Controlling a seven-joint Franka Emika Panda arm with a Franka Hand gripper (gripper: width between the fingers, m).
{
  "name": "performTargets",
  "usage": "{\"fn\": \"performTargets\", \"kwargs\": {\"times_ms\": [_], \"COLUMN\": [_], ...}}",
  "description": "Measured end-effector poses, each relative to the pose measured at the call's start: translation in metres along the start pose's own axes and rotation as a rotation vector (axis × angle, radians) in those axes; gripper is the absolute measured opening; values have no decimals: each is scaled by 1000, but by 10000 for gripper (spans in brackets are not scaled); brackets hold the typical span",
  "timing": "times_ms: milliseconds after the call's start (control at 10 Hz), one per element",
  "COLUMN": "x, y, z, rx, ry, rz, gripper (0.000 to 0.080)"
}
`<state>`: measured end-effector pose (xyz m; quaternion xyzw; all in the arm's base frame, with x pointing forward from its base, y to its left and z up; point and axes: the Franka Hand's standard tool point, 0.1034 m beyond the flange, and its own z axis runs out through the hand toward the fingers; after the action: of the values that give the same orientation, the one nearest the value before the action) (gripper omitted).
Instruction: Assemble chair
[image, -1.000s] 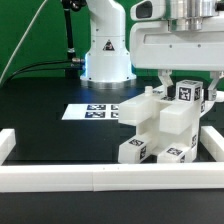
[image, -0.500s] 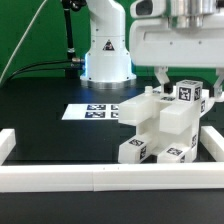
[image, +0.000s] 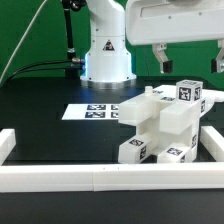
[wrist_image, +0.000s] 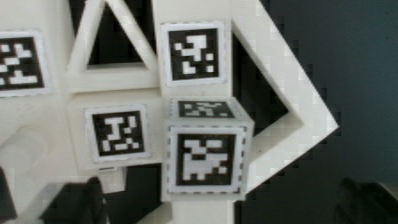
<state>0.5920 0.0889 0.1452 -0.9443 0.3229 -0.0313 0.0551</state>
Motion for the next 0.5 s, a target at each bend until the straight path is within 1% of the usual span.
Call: {"fn": "performTargets", "kwargs": {"times_ms": [200, 300, 400, 500], "x": [-1, -10, -24, -40], "y": [0, 2, 10, 18], "z": [-1, -9, -16, -18], "rx": [0, 7, 16, 6], "ry": [0, -3, 4, 20], "rz": [-6, -42, -79, -126], "gripper": [649, 649, 649, 649]}}
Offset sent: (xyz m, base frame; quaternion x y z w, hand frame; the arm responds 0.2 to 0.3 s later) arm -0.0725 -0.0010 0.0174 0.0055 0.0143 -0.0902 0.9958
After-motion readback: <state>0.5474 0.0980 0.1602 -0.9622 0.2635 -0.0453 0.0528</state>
